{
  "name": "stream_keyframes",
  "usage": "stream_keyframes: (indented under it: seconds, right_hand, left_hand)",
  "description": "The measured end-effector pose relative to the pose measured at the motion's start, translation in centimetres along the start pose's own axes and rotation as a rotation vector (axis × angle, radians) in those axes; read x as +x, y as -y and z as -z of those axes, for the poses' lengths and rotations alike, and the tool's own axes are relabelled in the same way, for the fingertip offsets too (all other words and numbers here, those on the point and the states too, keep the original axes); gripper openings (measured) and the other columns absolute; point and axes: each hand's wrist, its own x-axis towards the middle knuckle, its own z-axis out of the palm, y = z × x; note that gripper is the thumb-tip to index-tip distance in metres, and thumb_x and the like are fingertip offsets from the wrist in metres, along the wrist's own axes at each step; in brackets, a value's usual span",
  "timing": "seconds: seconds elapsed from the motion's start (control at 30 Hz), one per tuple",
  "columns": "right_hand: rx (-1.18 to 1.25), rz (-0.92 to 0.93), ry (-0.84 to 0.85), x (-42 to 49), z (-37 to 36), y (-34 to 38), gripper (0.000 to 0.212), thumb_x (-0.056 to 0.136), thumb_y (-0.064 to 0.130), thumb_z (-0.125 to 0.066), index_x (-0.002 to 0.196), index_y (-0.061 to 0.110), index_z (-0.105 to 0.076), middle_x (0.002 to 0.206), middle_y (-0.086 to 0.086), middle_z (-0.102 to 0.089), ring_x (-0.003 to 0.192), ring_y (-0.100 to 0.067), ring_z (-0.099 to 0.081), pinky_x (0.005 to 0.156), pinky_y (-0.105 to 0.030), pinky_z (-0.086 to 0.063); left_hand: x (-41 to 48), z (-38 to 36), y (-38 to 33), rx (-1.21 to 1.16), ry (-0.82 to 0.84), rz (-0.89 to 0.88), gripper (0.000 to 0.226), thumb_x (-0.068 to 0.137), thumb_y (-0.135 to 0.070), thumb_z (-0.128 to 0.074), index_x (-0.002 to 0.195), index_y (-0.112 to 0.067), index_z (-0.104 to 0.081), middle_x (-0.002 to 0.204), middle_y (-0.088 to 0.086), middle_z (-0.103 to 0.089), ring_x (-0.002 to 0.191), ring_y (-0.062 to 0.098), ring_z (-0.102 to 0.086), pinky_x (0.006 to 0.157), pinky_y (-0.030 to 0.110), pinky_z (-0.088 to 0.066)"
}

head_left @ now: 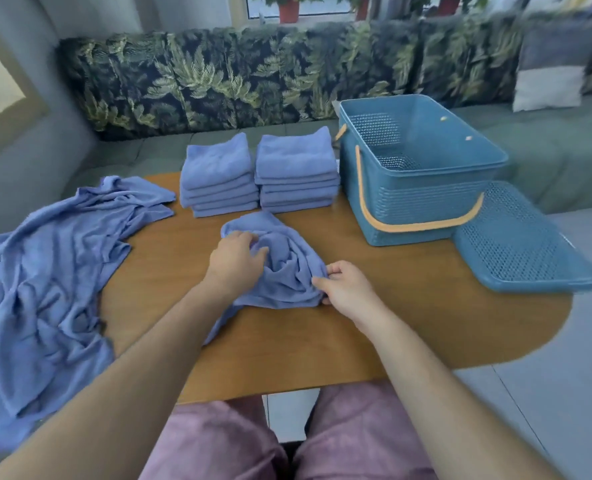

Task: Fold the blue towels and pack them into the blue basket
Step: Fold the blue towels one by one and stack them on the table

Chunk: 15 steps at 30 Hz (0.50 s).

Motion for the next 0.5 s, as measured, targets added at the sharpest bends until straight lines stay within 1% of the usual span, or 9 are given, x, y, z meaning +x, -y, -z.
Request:
stream_keyframes:
  seconds: [0.07,0.1,0.2,0.23,0.27,0.3,0.37,0.43,0.5]
  right_hand:
    - [0.034,0.003,-0.022,-0.3,0.1,-0.5,0.013,0.088,0.023,-0.071,0.095,0.017,-0.062,0.096,-0.005,-0.073,0.092,-0.024,-0.071,0.088,-0.051,-0.057]
    - [0.043,0.002,-0.029,-0.3,0.2,-0.7,0.014,0.088,0.025,-0.071,0.095,0.017,-0.062,0.096,-0.002,-0.073,0.092,-0.021,-0.071,0.088,-0.050,-0.057]
    - [0.050,0.009,-0.048,-0.4,0.6,-0.6,0.017,0.088,0.029,-0.072,0.096,0.018,-0.062,0.097,-0.001,-0.073,0.092,-0.019,-0.071,0.089,-0.048,-0.058]
    - [0.049,0.019,-0.056,-0.5,0.7,-0.5,0.019,0.088,0.030,-0.073,0.096,0.017,-0.062,0.097,-0.002,-0.073,0.092,-0.019,-0.071,0.088,-0.047,-0.058]
    - [0.052,0.031,-0.061,-0.7,0.8,-0.4,0.020,0.088,0.030,-0.073,0.097,0.015,-0.063,0.097,-0.003,-0.074,0.091,-0.019,-0.072,0.087,-0.046,-0.059]
    - [0.061,0.038,-0.065,-0.9,0.8,-0.2,0.022,0.089,0.029,-0.073,0.098,0.012,-0.063,0.098,-0.006,-0.074,0.090,-0.019,-0.072,0.085,-0.044,-0.060]
    - [0.084,0.055,-0.068,-1.2,1.1,0.4,0.024,0.092,0.028,-0.072,0.101,0.008,-0.062,0.100,-0.010,-0.074,0.091,-0.022,-0.072,0.082,-0.040,-0.061]
    - [0.107,0.088,-0.077,-1.2,1.6,1.2,0.026,0.092,0.030,-0.071,0.101,0.007,-0.062,0.100,-0.010,-0.075,0.094,-0.026,-0.073,0.084,-0.045,-0.061]
    - [0.164,0.115,-0.089,-1.2,2.2,2.7,0.027,0.094,0.028,-0.070,0.105,0.004,-0.061,0.101,-0.012,-0.075,0.095,-0.027,-0.073,0.085,-0.045,-0.061]
  left_hand:
    - [0.8,-0.3,-1.1,-0.013,0.064,0.046,0.024,0.093,-0.035,-0.053,0.104,-0.018,-0.066,0.092,-0.001,-0.065,0.090,0.024,-0.061,0.071,0.034,-0.047]
    - [1.1,-0.5,-1.4,-0.007,0.094,0.088,0.025,0.093,-0.035,-0.054,0.103,-0.016,-0.066,0.092,0.001,-0.066,0.088,0.024,-0.061,0.069,0.033,-0.048]
    - [1.5,-0.6,-1.4,0.042,0.153,0.199,0.030,0.093,-0.039,-0.056,0.110,-0.014,-0.063,0.101,0.007,-0.067,0.091,0.025,-0.061,0.072,0.034,-0.049]
    - [1.5,-0.5,-1.1,0.029,0.151,0.220,0.030,0.093,-0.039,-0.057,0.109,-0.015,-0.062,0.101,0.006,-0.067,0.091,0.025,-0.062,0.072,0.034,-0.050]
    - [1.5,-0.4,-0.8,-0.017,0.147,0.223,0.026,0.093,-0.038,-0.058,0.104,-0.015,-0.062,0.097,0.005,-0.066,0.087,0.025,-0.063,0.070,0.034,-0.051]
    - [1.5,-0.2,-0.6,-0.103,0.144,0.213,0.022,0.092,-0.035,-0.061,0.097,-0.014,-0.062,0.091,0.004,-0.065,0.080,0.023,-0.063,0.066,0.032,-0.051]
    - [0.9,0.7,-0.6,-0.351,0.141,0.199,0.023,0.089,-0.032,-0.066,0.085,-0.011,-0.059,0.075,0.001,-0.062,0.066,0.019,-0.060,0.059,0.029,-0.047]
    - [0.1,2.4,-0.8,-0.609,0.107,0.222,0.023,0.089,-0.030,-0.065,0.078,-0.012,-0.056,0.064,-0.002,-0.056,0.058,0.013,-0.052,0.060,0.028,-0.042]
    - [-0.6,4.8,-0.4,-0.817,0.040,0.241,0.023,0.087,-0.026,-0.063,0.070,-0.012,-0.056,0.061,-0.003,-0.051,0.056,0.011,-0.046,0.062,0.029,-0.038]
